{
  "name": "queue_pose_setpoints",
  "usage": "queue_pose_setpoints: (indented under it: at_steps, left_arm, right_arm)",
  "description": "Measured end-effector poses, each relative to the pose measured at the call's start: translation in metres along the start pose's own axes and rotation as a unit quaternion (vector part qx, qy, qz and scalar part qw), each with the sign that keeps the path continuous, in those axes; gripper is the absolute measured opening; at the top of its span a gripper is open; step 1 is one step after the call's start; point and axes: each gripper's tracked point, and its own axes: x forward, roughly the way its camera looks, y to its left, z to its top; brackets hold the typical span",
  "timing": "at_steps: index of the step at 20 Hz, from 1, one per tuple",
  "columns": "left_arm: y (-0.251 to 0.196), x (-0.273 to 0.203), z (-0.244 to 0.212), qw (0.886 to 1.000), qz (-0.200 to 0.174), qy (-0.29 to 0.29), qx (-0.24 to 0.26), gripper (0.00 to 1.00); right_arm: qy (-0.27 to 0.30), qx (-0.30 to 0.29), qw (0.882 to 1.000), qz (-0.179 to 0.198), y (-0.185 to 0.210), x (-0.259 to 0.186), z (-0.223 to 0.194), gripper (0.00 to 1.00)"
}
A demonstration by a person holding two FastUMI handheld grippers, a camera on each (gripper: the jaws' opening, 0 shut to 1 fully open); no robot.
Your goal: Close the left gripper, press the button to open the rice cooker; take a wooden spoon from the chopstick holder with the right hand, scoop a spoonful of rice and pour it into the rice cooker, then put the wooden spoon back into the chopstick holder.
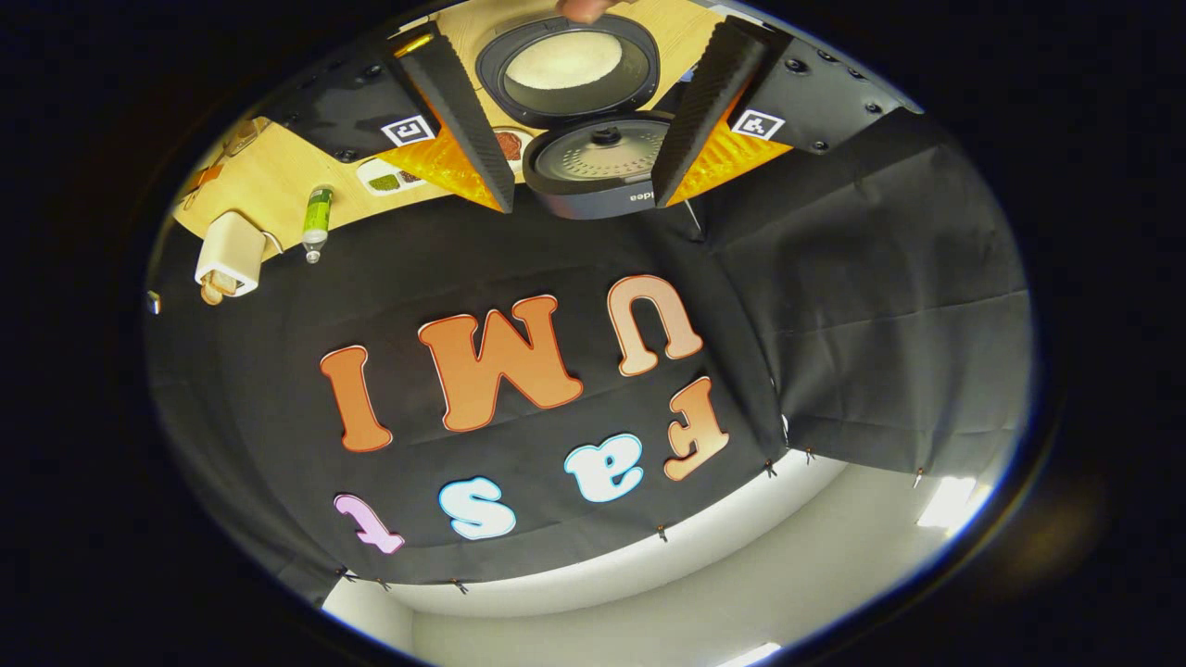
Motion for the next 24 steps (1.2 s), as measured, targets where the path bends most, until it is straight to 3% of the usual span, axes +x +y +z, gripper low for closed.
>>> queue_pose_setpoints:
  at_steps: [1, 2, 4, 14, 24]
  left_arm:
    - [0.002, 0.0, 0.0, 1.0, 0.001, -0.002, -0.001, 0.93]
    - [0.003, 0.001, 0.001, 1.0, 0.001, -0.004, -0.003, 1.0]
    - [0.007, 0.002, -0.001, 1.0, 0.003, -0.004, -0.006, 0.93]
    - [0.028, 0.019, -0.028, 1.0, 0.001, 0.003, -0.027, 0.93]
    - [0.031, 0.044, -0.057, 0.998, -0.039, 0.013, -0.037, 0.93]
  right_arm:
    - [0.006, -0.006, 1.0, -0.006, 0.001, -0.001, -0.002, 0.16]
    - [0.003, -0.01, 1.0, -0.011, 0.002, -0.004, 0.001, 0.13]
    - [-0.015, -0.014, 1.0, -0.009, 0.01, -0.014, 0.013, 0.13]
    - [-0.087, -0.011, 0.996, 0.03, 0.072, -0.08, 0.061, 0.13]
    - [-0.056, -0.081, 0.992, 0.082, 0.16, -0.084, -0.015, 0.13]
